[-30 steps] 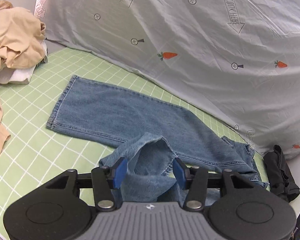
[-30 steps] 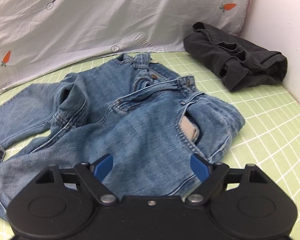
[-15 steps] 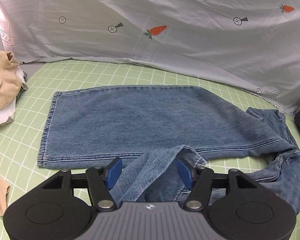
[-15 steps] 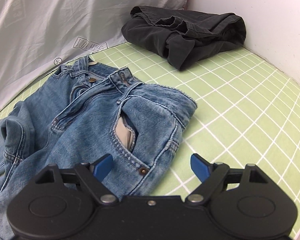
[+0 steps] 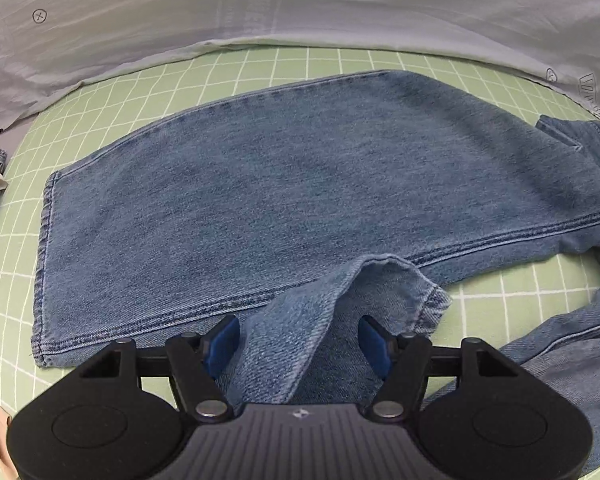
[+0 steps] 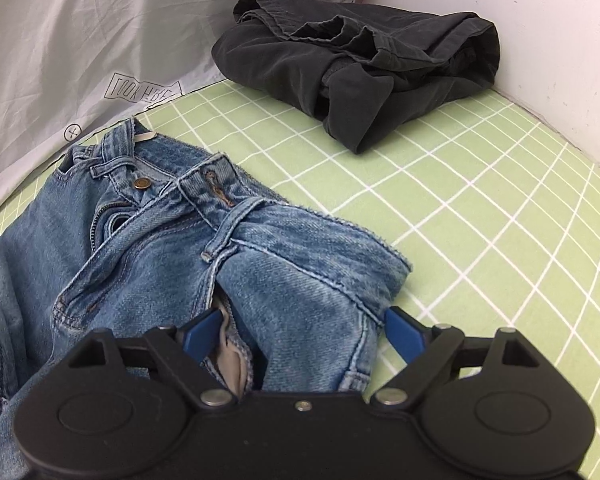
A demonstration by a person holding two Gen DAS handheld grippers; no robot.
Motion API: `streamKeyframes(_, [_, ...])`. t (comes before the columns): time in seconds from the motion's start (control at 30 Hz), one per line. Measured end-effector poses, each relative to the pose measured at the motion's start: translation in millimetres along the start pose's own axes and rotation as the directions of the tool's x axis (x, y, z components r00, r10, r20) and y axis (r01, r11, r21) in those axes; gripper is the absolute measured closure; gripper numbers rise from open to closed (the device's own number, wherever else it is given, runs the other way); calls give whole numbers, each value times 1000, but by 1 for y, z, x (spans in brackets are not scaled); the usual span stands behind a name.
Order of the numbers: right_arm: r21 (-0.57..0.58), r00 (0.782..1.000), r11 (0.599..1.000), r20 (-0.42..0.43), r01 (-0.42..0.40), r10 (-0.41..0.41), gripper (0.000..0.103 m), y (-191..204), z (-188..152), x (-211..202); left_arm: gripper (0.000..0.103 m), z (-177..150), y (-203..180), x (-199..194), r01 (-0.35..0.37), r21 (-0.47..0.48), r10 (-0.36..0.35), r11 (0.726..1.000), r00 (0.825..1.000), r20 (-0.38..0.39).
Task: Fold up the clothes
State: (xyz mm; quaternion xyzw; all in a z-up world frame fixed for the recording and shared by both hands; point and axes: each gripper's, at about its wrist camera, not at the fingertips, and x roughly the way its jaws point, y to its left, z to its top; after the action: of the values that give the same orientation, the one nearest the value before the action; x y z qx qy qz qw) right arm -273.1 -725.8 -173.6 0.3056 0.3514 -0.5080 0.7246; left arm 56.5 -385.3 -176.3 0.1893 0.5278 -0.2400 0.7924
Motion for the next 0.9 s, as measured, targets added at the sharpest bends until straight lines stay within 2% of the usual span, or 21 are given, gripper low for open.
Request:
streamKeyframes(0.03, [-7,1000,1000,6,-13,13,33,0,2,0,51,1,2,6,-9,-23,9,1000,1000,-9])
streamKeyframes(0.1, [-20,999,999,12,-44,44,58,2,6,0,53,3,5,10,-23,-78,24,997,1000,10])
streamKeyframes(0.17, [-21,998,997,5,-70,70,65,8,10,2,59,6,9,11,-28,-135,30,990,999,15])
streamKeyframes(0.3, [-80,998,995,9,-67,68,70,38,11,8,61,10,13,14,-28,-213,37,977,999,37])
streamKeyframes(0.47, [-128,992,984,0,-123,124,72,85,12,15,61,12,15,16,-22,-214,35,977,998,59])
streamKeyframes(0.6, [-135,989,980,-3,-149,150,77,124,17,22,61,25,19,23,-27,-228,47,973,995,83])
streamKeyframes(0.9, [-138,982,973,1,-185,187,78,145,24,23,61,87,44,49,-53,-287,93,957,987,129])
